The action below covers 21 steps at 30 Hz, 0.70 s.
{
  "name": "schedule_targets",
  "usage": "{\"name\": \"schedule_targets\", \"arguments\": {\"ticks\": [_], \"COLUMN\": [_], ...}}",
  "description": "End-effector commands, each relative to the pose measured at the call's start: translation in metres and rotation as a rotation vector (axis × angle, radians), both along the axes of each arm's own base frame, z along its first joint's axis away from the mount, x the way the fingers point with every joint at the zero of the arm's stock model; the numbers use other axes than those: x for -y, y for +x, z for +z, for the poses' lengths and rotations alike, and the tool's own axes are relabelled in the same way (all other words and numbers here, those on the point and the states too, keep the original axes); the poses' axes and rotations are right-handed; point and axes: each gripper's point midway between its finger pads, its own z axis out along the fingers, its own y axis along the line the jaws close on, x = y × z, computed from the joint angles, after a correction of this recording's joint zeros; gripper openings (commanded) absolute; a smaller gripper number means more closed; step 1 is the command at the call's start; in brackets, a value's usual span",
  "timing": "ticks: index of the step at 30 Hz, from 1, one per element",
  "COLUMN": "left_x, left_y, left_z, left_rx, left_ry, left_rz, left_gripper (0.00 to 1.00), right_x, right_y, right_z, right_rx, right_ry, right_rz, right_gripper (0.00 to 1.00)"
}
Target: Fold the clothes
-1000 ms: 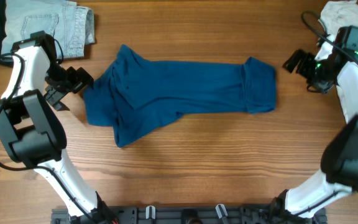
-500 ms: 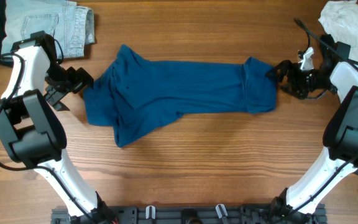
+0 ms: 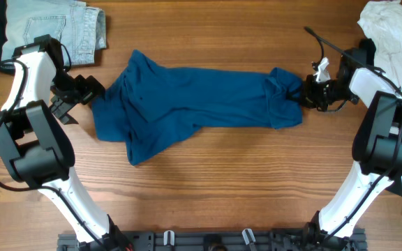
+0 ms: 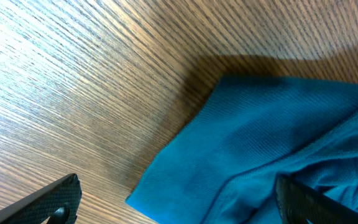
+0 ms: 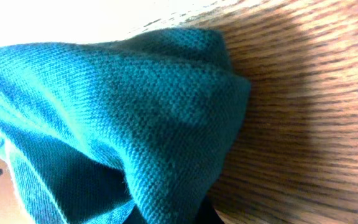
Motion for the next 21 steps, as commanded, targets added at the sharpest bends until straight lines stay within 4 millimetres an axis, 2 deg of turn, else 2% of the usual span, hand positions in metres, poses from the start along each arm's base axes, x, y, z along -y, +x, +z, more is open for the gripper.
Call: {"name": "schedule_targets", "arguments": {"ticks": [1,7,12,14,18,21], "left_x": [0.000,0.000,0.000,0.000,0.000,0.000], "left_y": [0.000,0.000,0.000,0.000,0.000,0.000], "left_z": [0.006,0.006,0.006,0.006,0.006,0.006], "left_rx": [0.011,0.011,0.011,0.012,0.013,0.011], "left_ry": [0.016,0.016,0.016,0.016,0.016,0.016], "left_rz": [-0.011,-0.011,-0.011,-0.011,-0.011,-0.011], "left_gripper": [1.00,1.00,1.00,1.00,1.00,1.00], "right_x": [0.022,0.064,0.089,0.092,0.085,0.076], "right_y": [-0.011,-0.002,0.000,0.001,0.004,0.005], "right_z": [-0.025,0.009,0.057,0.078,0.112,0.119], "right_rx": [-0.088,-0.056,0.025,0.068,0.151,0.164], "right_ry": [-0.103,-0.231,-0.406,-0.451,-0.517,-0.566], "right_rz": [-0.060,-0.153,-0.192,-0.203,-0.194,-0.187], "right_gripper": [0.04,0.04,0.04,0.04,0.04,0.04]}}
